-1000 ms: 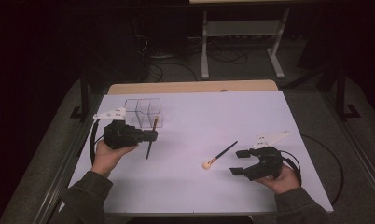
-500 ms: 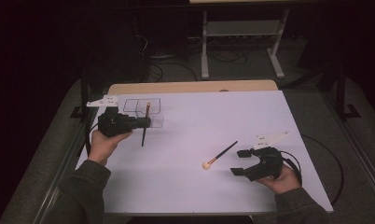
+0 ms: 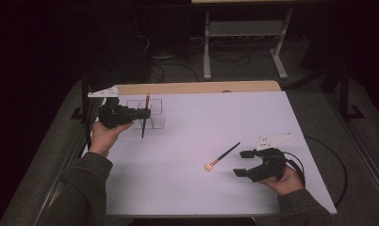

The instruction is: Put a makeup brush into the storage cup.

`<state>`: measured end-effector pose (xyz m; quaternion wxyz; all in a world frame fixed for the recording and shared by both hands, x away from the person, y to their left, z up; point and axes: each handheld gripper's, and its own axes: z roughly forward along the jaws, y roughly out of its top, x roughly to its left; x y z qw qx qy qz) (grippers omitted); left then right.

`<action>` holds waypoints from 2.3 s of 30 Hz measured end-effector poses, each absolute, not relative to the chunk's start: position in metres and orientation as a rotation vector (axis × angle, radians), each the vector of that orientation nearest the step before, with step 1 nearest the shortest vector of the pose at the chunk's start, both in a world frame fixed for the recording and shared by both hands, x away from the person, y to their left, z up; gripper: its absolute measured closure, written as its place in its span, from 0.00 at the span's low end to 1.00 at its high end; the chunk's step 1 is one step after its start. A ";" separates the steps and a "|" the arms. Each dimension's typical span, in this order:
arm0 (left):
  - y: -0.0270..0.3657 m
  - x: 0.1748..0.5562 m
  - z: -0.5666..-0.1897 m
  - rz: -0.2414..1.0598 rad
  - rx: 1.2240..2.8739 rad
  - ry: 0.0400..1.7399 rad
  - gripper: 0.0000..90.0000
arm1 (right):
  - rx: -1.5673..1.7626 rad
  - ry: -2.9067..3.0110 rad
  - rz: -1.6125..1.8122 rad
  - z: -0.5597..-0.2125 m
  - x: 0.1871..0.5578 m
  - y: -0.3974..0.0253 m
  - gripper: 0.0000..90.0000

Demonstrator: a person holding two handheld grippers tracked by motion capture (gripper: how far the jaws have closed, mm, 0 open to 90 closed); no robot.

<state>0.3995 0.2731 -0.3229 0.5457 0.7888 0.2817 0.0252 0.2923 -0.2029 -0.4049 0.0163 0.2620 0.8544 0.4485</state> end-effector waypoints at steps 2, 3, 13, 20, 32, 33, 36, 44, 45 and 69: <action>0.275 0.404 -0.322 0.073 1.873 0.680 0.92 | 0.815 2.659 1.391 -0.405 0.293 -0.203 0.27; 0.276 0.406 -0.322 0.074 1.875 0.685 0.92 | 0.817 2.660 1.392 -0.405 0.293 -0.203 0.27; 0.275 0.430 -0.314 0.125 1.899 0.748 0.92 | 0.813 2.660 1.396 -0.406 0.294 -0.203 0.27; 0.272 0.447 -0.304 0.157 1.914 0.778 0.92 | 0.822 2.655 1.405 -0.406 0.296 -0.204 0.25; 0.266 0.477 -0.296 0.212 1.893 0.842 0.92 | 0.815 2.655 1.413 -0.405 0.297 -0.205 0.25; 0.266 0.479 -0.296 0.214 1.896 0.851 0.92 | 0.817 2.655 1.413 -0.405 0.297 -0.205 0.25; 0.266 0.484 -0.299 0.223 1.903 0.868 0.92 | 0.822 2.652 1.416 -0.405 0.297 -0.206 0.25; 0.270 0.494 -0.310 0.234 1.918 0.932 0.92 | 0.805 2.647 1.427 -0.404 0.297 -0.206 0.25; 0.270 0.495 -0.312 0.236 1.921 0.937 0.92 | 0.801 2.648 1.426 -0.404 0.296 -0.206 0.25; 0.269 0.503 -0.327 0.250 1.951 0.981 0.92 | 0.797 2.633 1.436 -0.402 0.295 -0.211 0.25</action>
